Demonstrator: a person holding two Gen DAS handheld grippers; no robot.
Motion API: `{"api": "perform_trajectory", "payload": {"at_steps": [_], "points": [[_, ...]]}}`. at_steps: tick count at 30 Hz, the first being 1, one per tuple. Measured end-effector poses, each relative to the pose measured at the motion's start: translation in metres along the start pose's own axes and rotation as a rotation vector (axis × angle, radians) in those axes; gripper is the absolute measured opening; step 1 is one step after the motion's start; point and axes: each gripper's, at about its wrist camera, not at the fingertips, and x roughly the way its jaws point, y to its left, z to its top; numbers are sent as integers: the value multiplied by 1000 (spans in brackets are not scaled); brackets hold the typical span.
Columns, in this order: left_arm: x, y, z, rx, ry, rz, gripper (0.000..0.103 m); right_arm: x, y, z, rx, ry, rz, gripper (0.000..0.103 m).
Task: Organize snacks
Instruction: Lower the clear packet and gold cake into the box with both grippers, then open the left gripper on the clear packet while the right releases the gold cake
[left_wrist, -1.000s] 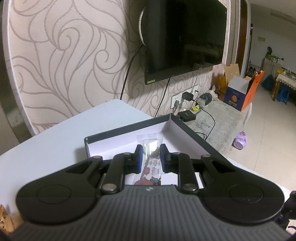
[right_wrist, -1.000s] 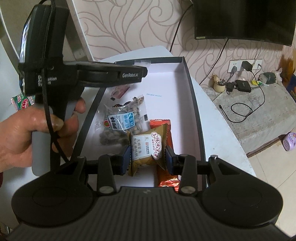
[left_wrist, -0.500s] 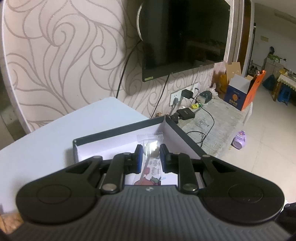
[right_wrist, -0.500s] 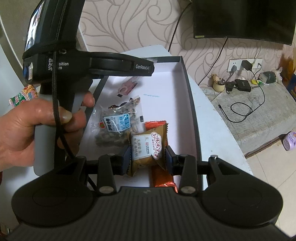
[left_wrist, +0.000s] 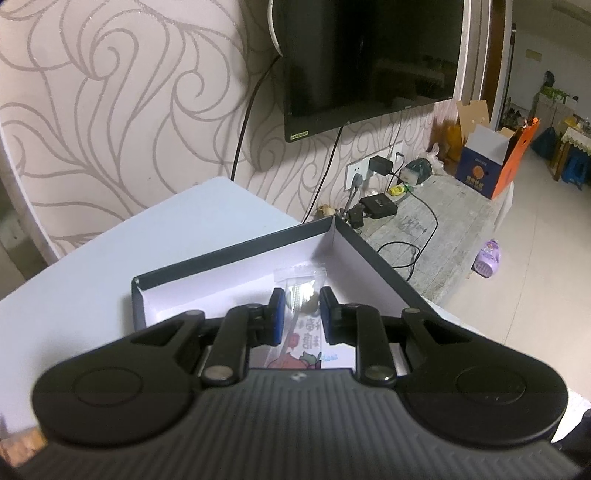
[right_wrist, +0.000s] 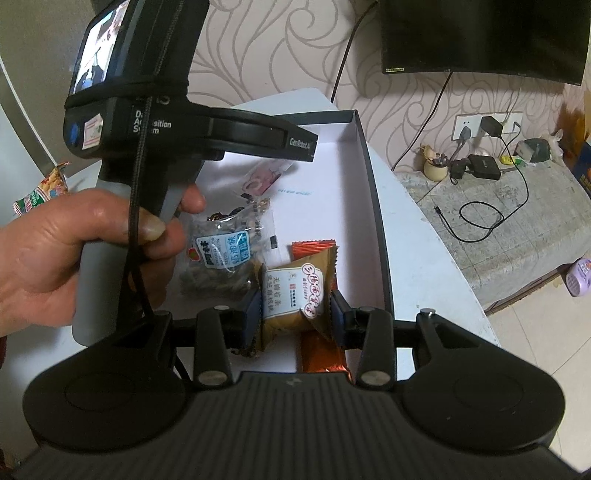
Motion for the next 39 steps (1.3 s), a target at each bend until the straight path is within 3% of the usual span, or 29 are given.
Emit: {"api": "perform_trajectory", "payload": {"at_steps": [7,10,12,14,20,39], "points": [[3,0,2,3,12,-14,27,2,-1,2,5,3,-2,45],[2,1,2,2,4,-17,34,2,-2,2,7,3,-4,45],[1,1,1,3,0,-20,47,2,-2,3,9,3,-4,45],[-2,0,0,7,-12,-17,53,2,-2,3,11,3,-6,45],[-12,0,-3,40,-33,-21,53,4,-2,3,15,2,-11,45],[-58,29,-21,-5,-91,-14,53,2,12,-3,-1,-4,-6,45]]}}
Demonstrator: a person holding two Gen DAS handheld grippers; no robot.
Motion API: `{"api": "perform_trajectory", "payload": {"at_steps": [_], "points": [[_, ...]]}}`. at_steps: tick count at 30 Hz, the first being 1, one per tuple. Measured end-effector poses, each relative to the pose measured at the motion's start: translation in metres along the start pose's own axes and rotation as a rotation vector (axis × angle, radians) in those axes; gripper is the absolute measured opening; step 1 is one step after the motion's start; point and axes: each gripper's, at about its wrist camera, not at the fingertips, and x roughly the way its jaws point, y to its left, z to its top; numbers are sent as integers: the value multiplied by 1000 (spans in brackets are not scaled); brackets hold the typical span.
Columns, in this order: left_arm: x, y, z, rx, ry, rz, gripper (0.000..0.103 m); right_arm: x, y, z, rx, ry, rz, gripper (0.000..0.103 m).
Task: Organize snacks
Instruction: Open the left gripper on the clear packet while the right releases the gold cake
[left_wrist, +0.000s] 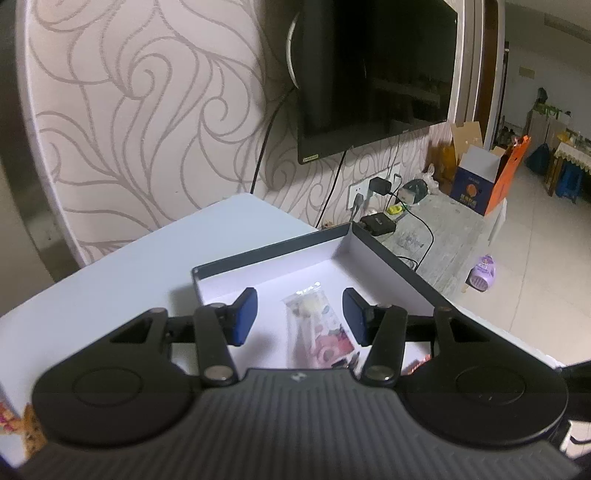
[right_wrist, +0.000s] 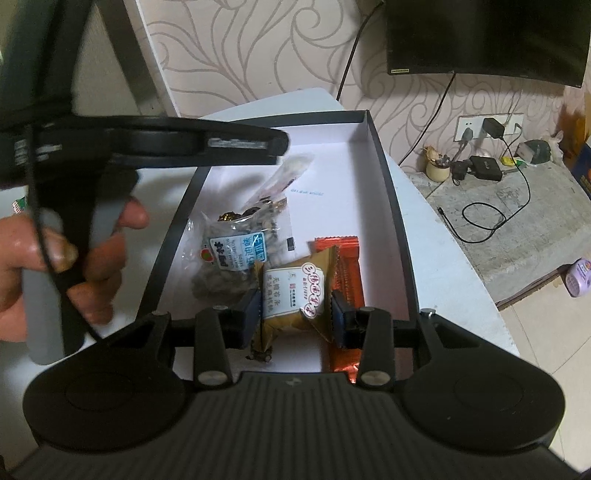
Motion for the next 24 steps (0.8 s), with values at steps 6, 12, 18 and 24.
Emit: {"api": "perform_trajectory", "payload": {"at_steps": [6,12,18,24], "points": [[-22,11,-6,-33,-32,2,53,-2,7,-1,-7,-13,6,45],[-39,18,-15,-39,-36,11,53,1,22,-7,-48,1,-9,48],[-57,26,-26,-46,-40,18,53,-4,30,-13,-42,-15,-68,78],[-75,29,-41,-31,-52,43,53,-18,40,-16,-35,-35,-52,82]]}}
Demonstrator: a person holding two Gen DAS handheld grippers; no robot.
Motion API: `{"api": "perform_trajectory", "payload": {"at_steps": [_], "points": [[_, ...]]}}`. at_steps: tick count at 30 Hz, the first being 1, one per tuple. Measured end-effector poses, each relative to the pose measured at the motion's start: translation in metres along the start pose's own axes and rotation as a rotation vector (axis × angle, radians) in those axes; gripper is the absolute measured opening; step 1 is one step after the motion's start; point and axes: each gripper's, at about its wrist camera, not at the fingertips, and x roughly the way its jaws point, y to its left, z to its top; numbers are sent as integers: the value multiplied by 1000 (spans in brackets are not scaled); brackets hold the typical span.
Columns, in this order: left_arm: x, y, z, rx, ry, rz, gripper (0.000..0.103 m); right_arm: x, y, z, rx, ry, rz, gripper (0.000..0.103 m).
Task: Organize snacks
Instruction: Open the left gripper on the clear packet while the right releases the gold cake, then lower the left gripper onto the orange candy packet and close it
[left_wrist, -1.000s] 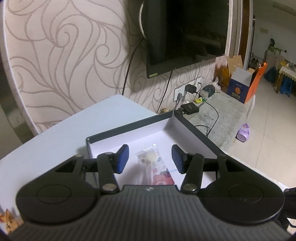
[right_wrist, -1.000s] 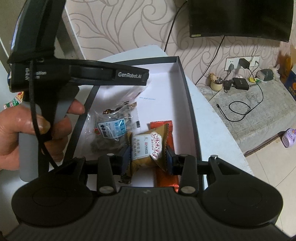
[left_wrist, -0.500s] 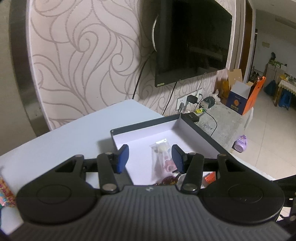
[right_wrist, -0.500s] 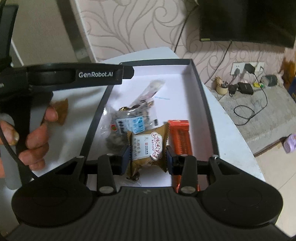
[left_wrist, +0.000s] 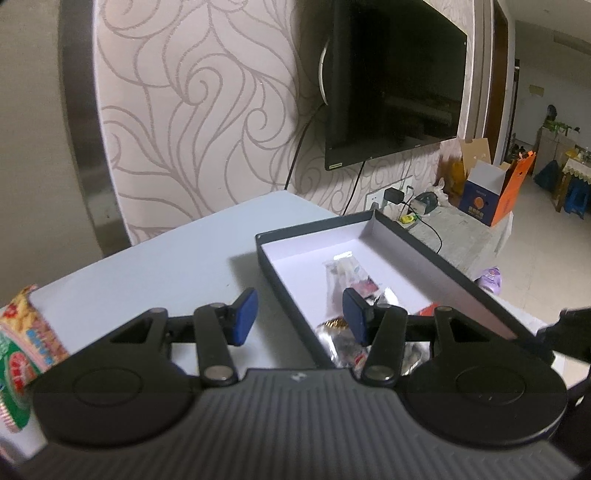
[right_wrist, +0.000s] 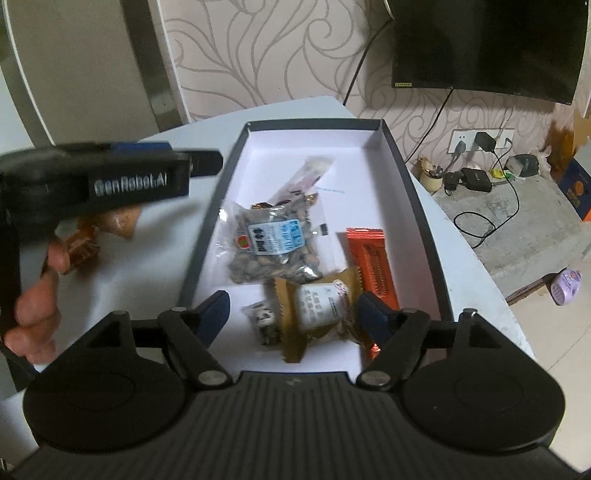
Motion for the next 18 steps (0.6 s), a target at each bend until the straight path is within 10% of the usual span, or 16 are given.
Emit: {"api": "perform_trajectory", "payload": {"at_steps": [15,18], "points": [[-60,56,-57,-83,-8,154,54,-22,33,-6,16,-37,44,93],[-66,76,-67,-128,-4,192,78,-22,41,-6,7,-36,57,93]]}}
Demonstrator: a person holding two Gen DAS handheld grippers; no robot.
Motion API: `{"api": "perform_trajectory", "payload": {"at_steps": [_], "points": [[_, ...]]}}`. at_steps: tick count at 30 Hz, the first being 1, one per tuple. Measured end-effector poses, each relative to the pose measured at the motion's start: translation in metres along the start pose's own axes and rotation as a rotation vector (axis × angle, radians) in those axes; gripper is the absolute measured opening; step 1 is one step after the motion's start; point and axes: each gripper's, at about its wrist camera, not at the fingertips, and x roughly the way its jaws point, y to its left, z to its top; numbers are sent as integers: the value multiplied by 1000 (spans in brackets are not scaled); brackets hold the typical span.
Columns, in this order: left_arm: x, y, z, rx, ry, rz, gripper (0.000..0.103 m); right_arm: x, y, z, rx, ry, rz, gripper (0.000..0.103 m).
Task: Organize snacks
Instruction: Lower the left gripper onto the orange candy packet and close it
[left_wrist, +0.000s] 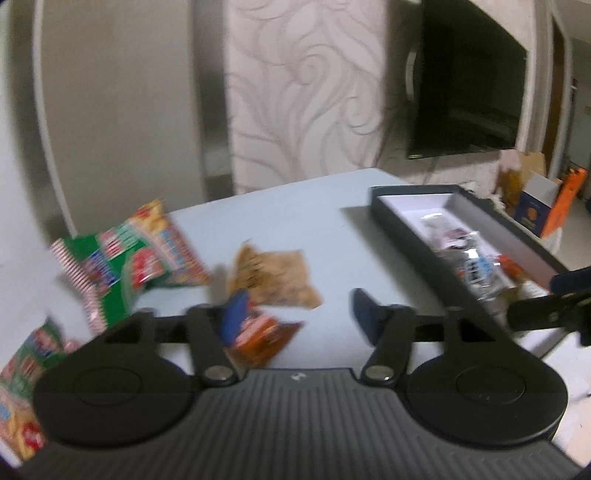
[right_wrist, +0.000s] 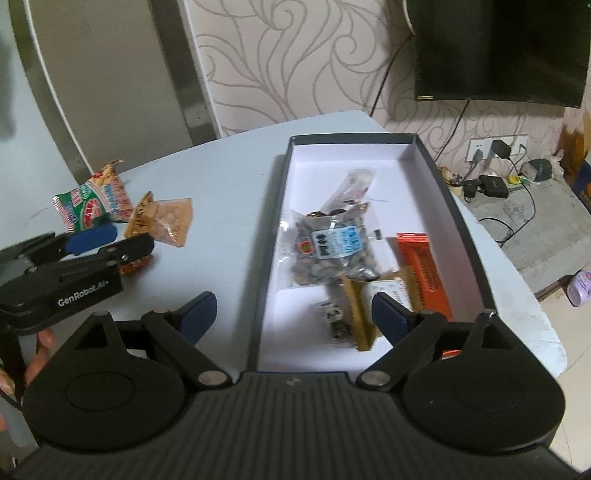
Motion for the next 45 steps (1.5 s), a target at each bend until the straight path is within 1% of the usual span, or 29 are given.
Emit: {"api": "perform_trajectory", "payload": {"at_steps": [1,4,8,10,13,18,25,28,30,31,33,34,40,45], "points": [[0,6,-3,-12,-3,6,79,0,2,0,-3,1,4,93],[2,21,-8,-13,-7,18,79,2,8,0,-11,9,18,93],[16,30,-9,16,30,16,79,4,9,-1,-16,22,31,94],[24,31,-11,46,49,18,79,4,8,0,-16,23,32,94],[35,33,-13,83,69,2,79,2,4,1,-10,19,27,94],[46,34,-13,106,96,-36,79,3,-4,1,7,25,23,96],[51,29,-16,90,137,-73,77,6,-4,0,7,32,28,96],[47,27,-17,83,129,-83,69,5,-2,2,0,20,32,96],[44,25,-19,84,124,-89,57,2,0,4,-7,2,41,96],[43,25,-19,82,122,-94,53,0,3,5,-15,-9,49,96],[40,25,-19,65,121,-92,30,-2,8,7,-34,-26,62,96],[40,25,-19,56,124,-83,28,-2,11,9,-44,-30,70,96],[32,36,-20,-25,142,-85,28,10,39,13,-133,8,131,96],[22,47,-25,-81,152,-72,28,21,67,30,-235,-10,188,96]]}}
